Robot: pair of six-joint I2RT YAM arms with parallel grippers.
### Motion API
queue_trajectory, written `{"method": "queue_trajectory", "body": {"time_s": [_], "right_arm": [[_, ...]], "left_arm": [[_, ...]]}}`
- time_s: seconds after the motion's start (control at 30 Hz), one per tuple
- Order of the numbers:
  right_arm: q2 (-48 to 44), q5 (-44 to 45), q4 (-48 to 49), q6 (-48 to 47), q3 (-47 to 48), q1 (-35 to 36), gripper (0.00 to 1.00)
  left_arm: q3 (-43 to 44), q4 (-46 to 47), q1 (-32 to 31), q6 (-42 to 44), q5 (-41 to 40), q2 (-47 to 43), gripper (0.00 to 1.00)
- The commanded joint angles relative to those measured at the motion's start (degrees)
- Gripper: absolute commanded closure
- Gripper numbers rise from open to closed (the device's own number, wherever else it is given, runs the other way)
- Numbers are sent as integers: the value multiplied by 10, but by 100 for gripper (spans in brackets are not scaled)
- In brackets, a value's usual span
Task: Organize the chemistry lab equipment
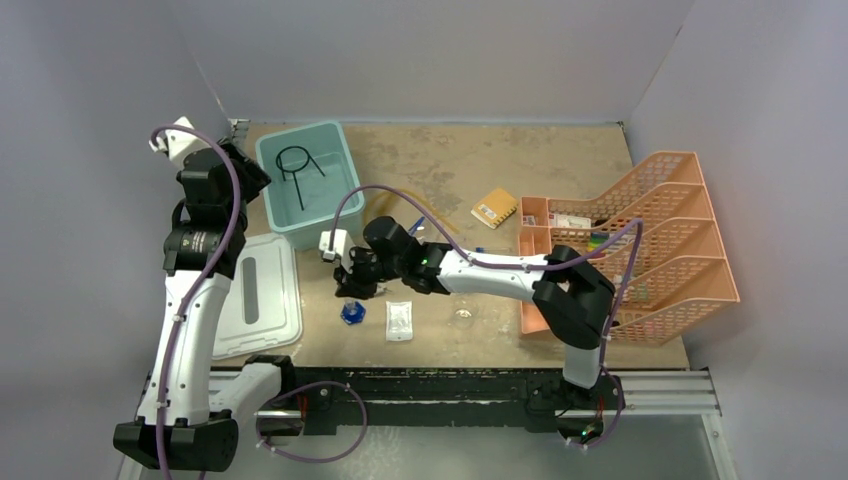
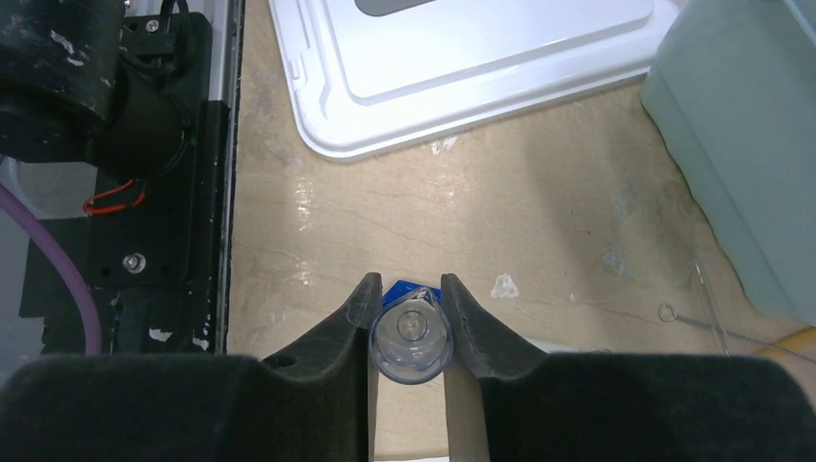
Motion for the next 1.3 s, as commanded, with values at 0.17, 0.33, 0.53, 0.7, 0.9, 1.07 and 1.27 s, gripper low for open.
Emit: {"method": "queue_trajectory", "body": {"time_s": [0.17, 0.33, 0.53, 0.7, 0.9, 1.07, 1.27], "right_arm": [[-56, -53, -36, 22, 51, -25, 89], [-99, -133, -51, 83, 72, -98, 89], [-115, -221, -124, 158, 135, -198, 87], [-140, -284, -114, 231, 141, -273, 87], [-155, -349, -25, 357, 126, -326, 87], [-144, -388, -5, 402, 127, -346, 88], [-137, -417, 18, 429, 123, -349, 88]], "left_arm": [[-13, 66, 4, 11, 147, -1, 44], [-31, 110, 4, 31, 262, -5, 43], [-8, 195, -11, 28, 468, 24, 41], [-18, 237, -22, 21, 579, 56, 40], [-36, 277, -75, 4, 735, 106, 38], [-51, 286, -134, 34, 779, 130, 38], [-48, 294, -171, 54, 773, 157, 42]]}}
